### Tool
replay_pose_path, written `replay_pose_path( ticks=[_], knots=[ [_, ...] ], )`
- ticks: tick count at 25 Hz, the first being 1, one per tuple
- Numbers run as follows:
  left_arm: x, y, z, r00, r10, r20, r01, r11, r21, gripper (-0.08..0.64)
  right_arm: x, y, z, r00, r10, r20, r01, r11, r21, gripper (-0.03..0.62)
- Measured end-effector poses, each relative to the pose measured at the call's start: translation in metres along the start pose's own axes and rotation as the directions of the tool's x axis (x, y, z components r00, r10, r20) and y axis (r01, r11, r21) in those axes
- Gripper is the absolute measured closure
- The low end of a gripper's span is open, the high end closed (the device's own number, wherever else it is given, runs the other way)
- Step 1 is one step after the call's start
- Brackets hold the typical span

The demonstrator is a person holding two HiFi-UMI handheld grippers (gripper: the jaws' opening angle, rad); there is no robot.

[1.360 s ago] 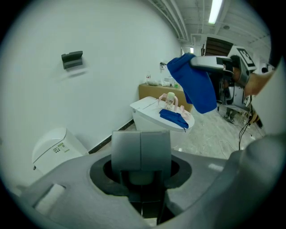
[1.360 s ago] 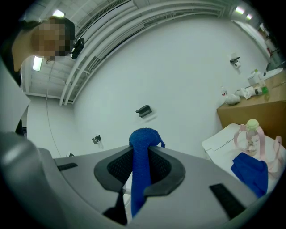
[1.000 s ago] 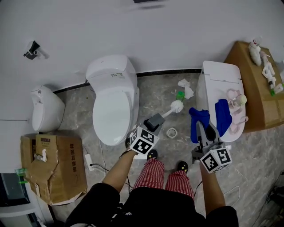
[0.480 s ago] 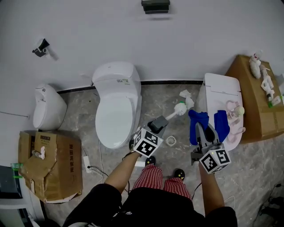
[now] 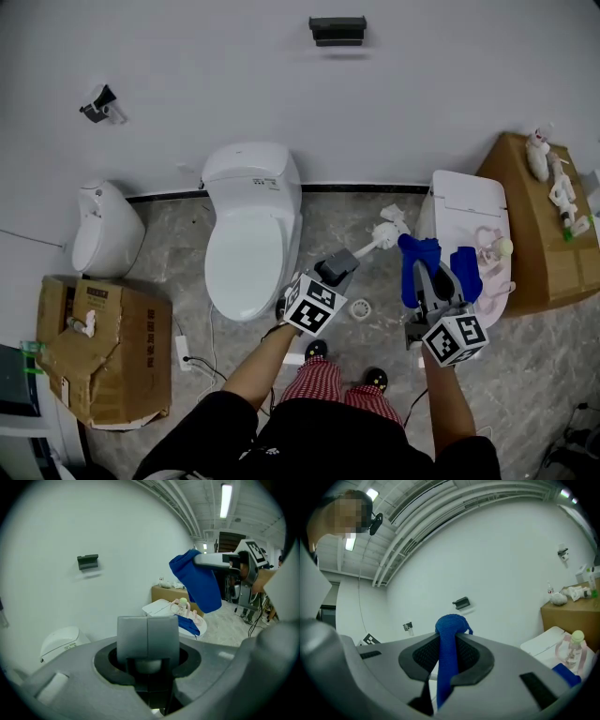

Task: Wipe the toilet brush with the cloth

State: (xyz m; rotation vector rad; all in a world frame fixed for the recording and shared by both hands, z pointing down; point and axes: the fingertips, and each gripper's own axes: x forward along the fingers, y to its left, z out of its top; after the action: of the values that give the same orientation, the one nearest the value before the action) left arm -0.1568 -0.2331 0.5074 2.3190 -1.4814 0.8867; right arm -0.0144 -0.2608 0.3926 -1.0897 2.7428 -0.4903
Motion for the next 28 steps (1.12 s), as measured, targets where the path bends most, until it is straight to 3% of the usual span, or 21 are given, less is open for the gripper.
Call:
replay_pose_path(
  ticks=[7, 28],
  knots=[
    [-0.010, 0.004, 0.007, 1.000, 0.018, 0.019, -0.018, 1.000, -0.007, 0.400, -0.002, -0.002, 0.007, 0.999, -0.029, -0.017, 0.029, 0.999, -0.014, 0.528],
    [-0.045, 0.016, 0.024, 0.992, 0.074, 0.101, -0.063, 0.993, -0.102, 0.400, 0.019, 0.028, 0.020, 0.998, 0.069, -0.007, -0.069, 0.998, -0.010, 0.528]
  ],
)
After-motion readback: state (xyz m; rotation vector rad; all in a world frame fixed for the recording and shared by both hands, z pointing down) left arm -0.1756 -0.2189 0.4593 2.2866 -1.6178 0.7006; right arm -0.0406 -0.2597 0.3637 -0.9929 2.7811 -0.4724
